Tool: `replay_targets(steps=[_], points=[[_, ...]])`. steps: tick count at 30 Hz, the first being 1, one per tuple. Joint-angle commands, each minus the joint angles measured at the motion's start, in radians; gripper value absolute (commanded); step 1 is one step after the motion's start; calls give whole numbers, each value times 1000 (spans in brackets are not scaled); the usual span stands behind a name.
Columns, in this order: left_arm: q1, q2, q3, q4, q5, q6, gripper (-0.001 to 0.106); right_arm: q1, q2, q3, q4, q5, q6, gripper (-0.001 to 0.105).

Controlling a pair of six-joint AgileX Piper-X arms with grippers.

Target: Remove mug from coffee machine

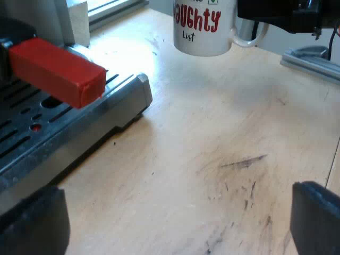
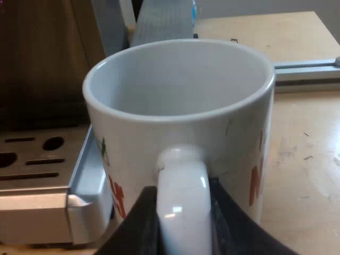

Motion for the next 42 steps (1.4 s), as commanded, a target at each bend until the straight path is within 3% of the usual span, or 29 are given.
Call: replay_targets(steps=[1,4,13,15,17,19,24,29,42], points=[[-4,8,-4,-4,-9,1,86,-18,2,-1,-74,18,-6,0],[-4,12,-4,-4,-4,-18,86,-83,47,0,-101,-1,-6,0],[-4,12,-4,-4,-4,-18,86,-265,253,0,-300,-210,-13,0],[-4,12,-4,-4,-4,-18,86,-281,309,0,-351,-234,-66,0],[-4,12,-4,-4,-4,-18,86,-290,386,0,-436,-238,-137,0],[-4,12,-4,-4,-4,-18,86,-290,433,0,-504,-239,-167,0],[-4,12,-4,-4,-20,-18,86,-290,591,0,-658,-228,-172,0],[-4,12,-4,4,-121,-33,86,-290,747,0,-814,-228,-172,0],[-4,12,-4,13,-123,-36,86,-290,969,-2,-1001,-189,-191,0]])
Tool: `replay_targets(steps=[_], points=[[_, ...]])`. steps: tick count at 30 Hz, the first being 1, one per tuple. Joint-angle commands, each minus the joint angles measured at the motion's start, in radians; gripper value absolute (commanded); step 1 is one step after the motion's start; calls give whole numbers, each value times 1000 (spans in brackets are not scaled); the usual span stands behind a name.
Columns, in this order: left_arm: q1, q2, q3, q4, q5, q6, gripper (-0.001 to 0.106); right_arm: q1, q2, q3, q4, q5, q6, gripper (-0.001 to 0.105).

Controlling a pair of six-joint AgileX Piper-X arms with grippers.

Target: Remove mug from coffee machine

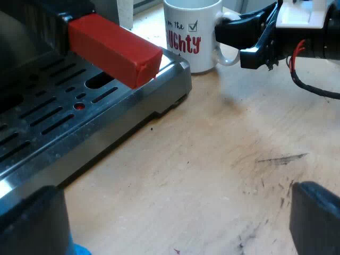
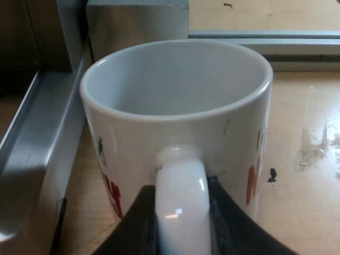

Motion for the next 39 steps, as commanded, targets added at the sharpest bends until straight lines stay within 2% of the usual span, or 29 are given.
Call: replay_targets(steps=[1,4,10,17,18,22,24,28,36,39], points=[[-4,2,-4,0,-12,-11,86,-5,26,-15,-33,12,-13,0],[-4,2,-4,13,-43,-11,86,-5,38,-15,-34,12,-13,0],[-4,2,-4,13,-55,-11,86,-5,37,-15,-34,0,-13,1],[-4,2,-4,13,-55,-11,86,-5,37,-15,-34,-5,-9,40],[-4,2,-4,13,-55,-11,86,-5,37,-15,-34,-5,-9,43],[-4,2,-4,13,-55,-11,86,-5,29,-15,-25,-9,2,44],[-4,2,-4,13,-55,-11,86,-5,13,-15,0,-13,37,44],[-4,2,-4,13,-55,-11,86,-5,-27,-15,70,-36,37,44],[-4,2,-4,13,-55,-11,86,-5,-211,-15,317,-38,64,44],[-4,2,-4,13,-55,-11,86,-5,-288,-15,409,-77,67,44]])
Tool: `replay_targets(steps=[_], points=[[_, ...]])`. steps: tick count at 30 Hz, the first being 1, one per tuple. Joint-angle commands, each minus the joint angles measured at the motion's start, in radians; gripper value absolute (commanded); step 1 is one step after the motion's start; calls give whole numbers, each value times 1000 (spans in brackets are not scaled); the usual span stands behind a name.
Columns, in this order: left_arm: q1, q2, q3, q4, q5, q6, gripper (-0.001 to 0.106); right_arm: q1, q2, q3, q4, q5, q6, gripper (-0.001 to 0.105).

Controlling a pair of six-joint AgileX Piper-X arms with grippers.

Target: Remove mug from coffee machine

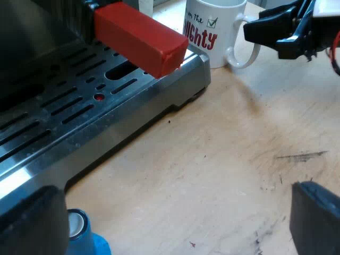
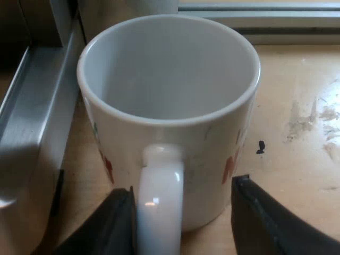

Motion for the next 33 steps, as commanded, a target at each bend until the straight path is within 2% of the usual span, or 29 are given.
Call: replay_targets(steps=[1,11,20,26,30,33], points=[[-4,2,-4,-2,-4,-9,86,-5,-63,-7,87,-34,2,44],[-4,2,-4,-2,-4,-9,86,15,-310,-24,402,-46,15,44],[-4,2,-10,-15,-4,-9,86,63,-461,-115,765,-89,18,44],[-4,2,-62,36,-13,-12,86,66,-512,-216,925,-147,18,44],[-4,2,-102,88,-58,-13,86,66,-516,-329,1070,-147,18,44],[-4,2,-125,117,-72,-92,86,66,-516,-414,1173,-187,18,44]])
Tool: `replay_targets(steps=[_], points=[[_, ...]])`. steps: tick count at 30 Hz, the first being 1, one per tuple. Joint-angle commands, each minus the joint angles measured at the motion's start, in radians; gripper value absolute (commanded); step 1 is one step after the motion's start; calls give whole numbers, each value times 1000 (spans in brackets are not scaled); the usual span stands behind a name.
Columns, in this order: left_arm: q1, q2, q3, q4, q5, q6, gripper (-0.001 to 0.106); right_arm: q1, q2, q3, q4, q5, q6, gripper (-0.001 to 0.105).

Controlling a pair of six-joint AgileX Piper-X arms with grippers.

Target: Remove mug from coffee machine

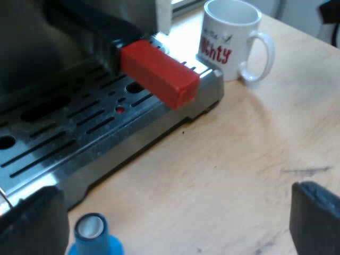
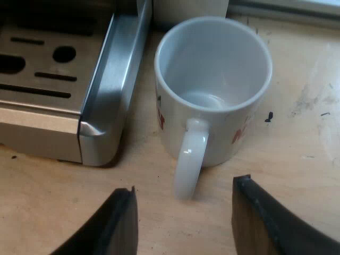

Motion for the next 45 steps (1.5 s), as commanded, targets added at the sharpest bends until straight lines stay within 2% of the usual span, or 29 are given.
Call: replay_targets(steps=[1,3,4,7,12,14,21,24,26,29,33,37,39,42,45], points=[[-4,2,-28,26,-16,-114,86,2,-8,-62,78,-48,-5,44],[-4,2,-34,35,-16,-139,86,2,-8,-100,117,-76,6,44],[-4,2,-46,40,-16,-177,86,2,-8,-155,165,-112,49,44],[-4,0,-75,39,-19,-203,86,2,-8,-213,193,-134,101,44],[-4,6,-130,39,-90,-219,86,2,32,-274,199,-171,108,44],[0,26,-153,39,-93,-222,86,2,57,-296,205,-188,108,44],[0,212,-250,39,-142,-222,86,-78,185,-394,215,-204,108,44],[0,291,-291,39,-154,-219,86,-181,214,-406,215,-295,108,44],[7,336,-311,39,-162,-220,86,-251,218,-406,218,-321,105,44],[47,386,-341,39,-170,-210,86,-363,218,-406,222,-331,90,44],[142,416,-365,42,-165,-159,86,-505,218,-406,224,-376,-5,44],[233,415,-369,50,-165,-114,86,-607,218,-406,224,-393,-33,44],[262,415,-369,60,-165,-106,86,-630,218,-406,224,-393,-51,44],[312,415,-369,90,-175,-94,86,-661,218,-406,229,-393,-122,44],[339,415,-369,111,-180,-70,86,-669,207,-406,229,-358,-132,44]])
